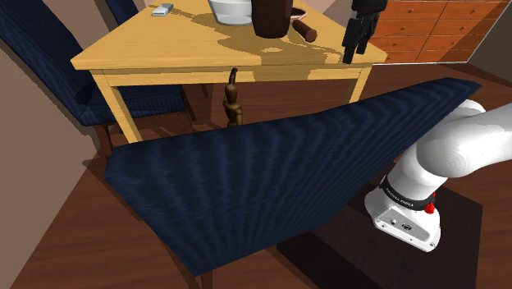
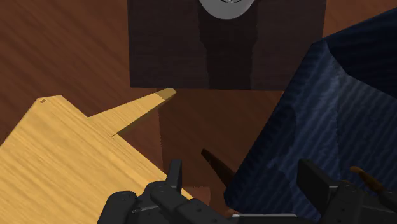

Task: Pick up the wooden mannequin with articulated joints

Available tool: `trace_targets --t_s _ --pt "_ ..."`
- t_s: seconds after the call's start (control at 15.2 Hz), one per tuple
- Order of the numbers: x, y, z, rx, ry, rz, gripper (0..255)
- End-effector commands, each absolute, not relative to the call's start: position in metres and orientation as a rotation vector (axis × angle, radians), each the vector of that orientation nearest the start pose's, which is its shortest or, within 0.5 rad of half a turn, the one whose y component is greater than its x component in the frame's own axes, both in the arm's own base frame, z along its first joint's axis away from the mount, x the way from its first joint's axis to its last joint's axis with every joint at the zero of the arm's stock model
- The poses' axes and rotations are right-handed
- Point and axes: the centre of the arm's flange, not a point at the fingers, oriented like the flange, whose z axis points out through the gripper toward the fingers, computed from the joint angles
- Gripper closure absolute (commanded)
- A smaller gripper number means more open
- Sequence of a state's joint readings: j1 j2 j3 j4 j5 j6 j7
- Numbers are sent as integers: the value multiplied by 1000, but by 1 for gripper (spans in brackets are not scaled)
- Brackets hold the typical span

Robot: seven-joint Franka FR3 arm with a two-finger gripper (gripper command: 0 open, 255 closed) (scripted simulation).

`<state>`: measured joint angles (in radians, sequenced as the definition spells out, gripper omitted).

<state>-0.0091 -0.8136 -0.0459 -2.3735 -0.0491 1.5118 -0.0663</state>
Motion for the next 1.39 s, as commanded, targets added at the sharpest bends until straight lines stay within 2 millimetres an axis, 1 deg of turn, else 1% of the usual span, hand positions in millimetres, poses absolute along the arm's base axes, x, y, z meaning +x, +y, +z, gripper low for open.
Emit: trace_targets --t_s 0.0,0.33,0.66,0.99,1.32 --pt "292 -26 585 -3153 -39 78 0" --pt "298 42 578 -3175 82 15 0" --pt "310 109 569 -3191 204 -48 0" --pt "326 174 559 -3200 328 -112 0" --pt "348 238 549 -3204 453 -177 0"
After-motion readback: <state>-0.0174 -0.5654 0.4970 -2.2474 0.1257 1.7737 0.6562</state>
